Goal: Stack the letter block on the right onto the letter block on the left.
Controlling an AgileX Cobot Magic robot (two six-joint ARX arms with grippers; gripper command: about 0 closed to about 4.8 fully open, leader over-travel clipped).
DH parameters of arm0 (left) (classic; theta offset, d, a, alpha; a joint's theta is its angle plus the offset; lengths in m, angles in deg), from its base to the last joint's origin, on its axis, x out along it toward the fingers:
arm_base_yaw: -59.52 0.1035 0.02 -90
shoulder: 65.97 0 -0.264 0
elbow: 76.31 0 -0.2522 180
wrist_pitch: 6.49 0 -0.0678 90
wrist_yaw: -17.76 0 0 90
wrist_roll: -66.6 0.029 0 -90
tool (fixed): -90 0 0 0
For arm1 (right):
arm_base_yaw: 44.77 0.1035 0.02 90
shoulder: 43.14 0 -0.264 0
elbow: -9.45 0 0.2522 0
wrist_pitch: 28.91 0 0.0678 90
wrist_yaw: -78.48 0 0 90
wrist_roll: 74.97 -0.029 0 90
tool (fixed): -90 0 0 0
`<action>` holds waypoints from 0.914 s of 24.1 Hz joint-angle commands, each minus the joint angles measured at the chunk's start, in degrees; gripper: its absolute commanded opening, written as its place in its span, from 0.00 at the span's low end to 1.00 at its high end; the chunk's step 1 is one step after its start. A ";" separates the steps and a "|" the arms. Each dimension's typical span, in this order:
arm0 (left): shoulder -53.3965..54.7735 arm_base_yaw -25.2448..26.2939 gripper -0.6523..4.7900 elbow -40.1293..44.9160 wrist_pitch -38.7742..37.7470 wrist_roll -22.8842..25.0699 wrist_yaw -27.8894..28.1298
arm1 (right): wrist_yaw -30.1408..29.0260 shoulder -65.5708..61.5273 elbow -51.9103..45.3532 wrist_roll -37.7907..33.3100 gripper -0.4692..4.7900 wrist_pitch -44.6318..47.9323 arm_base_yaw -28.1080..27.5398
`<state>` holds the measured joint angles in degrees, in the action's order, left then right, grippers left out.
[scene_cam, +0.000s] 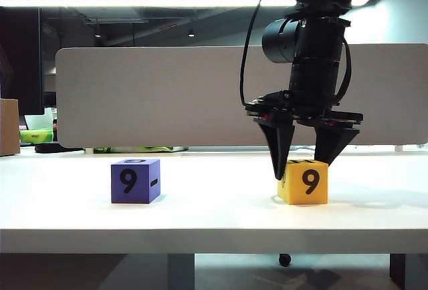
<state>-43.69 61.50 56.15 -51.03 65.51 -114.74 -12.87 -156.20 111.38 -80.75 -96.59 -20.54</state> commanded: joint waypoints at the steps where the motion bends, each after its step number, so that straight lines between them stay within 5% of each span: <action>1: 0.02 0.11 0.17 -0.42 -0.11 0.00 -0.42 | -0.07 0.33 0.22 -0.22 0.74 0.04 0.09; 12: 0.02 0.11 0.17 -0.42 -0.04 0.02 -0.39 | -0.26 0.33 3.80 -0.20 0.64 -2.86 0.11; 22: 0.02 0.15 0.17 -0.42 1.31 0.31 0.94 | -3.93 -2.16 25.79 -0.17 0.65 -4.98 9.07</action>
<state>-43.60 61.52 56.15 -51.16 65.56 -114.44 -16.56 -157.29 134.96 -80.92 -101.79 -12.52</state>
